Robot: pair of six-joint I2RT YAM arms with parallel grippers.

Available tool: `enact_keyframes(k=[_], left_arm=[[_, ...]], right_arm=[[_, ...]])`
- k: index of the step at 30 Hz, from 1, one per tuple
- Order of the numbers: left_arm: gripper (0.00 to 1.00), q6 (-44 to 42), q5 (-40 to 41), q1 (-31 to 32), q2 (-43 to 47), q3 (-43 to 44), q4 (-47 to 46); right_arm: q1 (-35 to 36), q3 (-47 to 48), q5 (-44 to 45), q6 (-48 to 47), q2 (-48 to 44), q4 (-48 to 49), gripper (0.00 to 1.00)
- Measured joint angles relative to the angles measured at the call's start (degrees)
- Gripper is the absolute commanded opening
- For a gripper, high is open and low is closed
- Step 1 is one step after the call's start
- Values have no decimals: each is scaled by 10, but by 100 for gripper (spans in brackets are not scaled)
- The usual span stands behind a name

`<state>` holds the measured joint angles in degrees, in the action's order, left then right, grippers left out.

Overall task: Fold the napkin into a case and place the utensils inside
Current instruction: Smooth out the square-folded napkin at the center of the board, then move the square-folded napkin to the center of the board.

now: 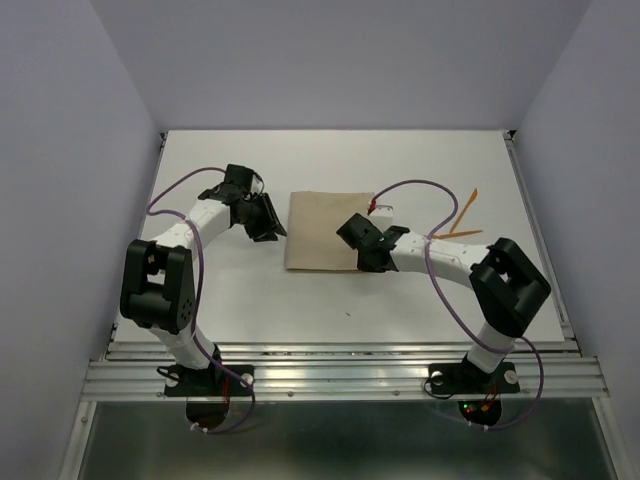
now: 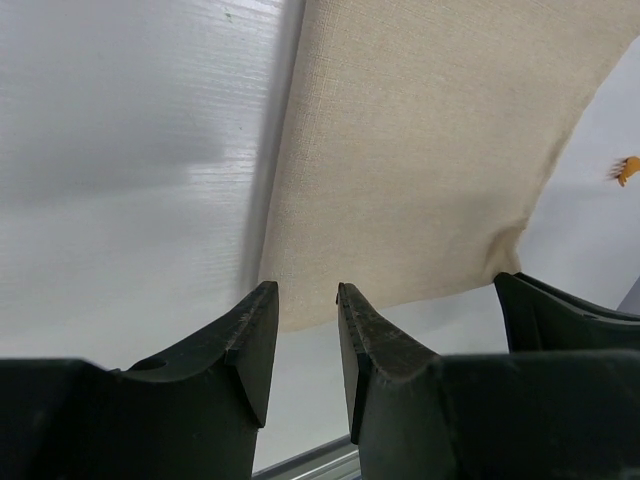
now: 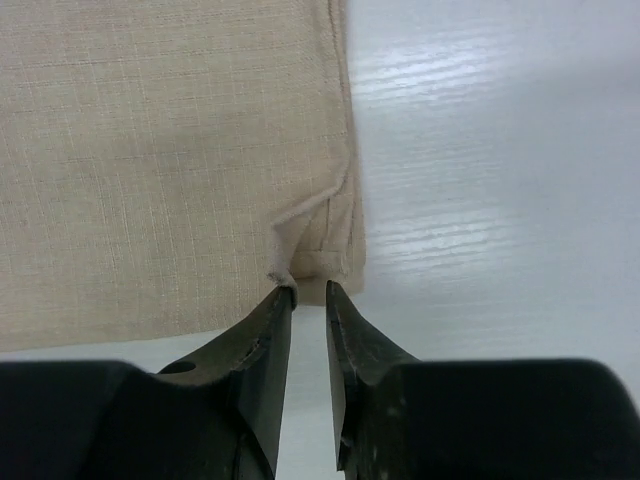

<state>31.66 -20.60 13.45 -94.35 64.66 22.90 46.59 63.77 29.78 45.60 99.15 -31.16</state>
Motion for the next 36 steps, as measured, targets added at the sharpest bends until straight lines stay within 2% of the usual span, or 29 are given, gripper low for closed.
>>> enact_keyframes(k=[8,11,15,19,26,36], left_arm=[[40,-2,1,36,-5,0,0],[33,-1,0,64,-11,0,-6],[25,4,0,88,-24,-3,-14],[17,8,0,97,-37,-19,-29],[12,9,5,97,-57,-49,-47],[11,2,11,97,-71,-52,-52]], right_arm=[[-4,-39,11,33,-63,-1,32],[-9,-35,0,32,-66,0,29],[-22,-27,-25,25,-64,7,21],[-48,-26,-54,11,-51,31,18],[-106,-49,-95,-13,-24,74,16],[-109,-57,-116,-29,-16,89,14]])
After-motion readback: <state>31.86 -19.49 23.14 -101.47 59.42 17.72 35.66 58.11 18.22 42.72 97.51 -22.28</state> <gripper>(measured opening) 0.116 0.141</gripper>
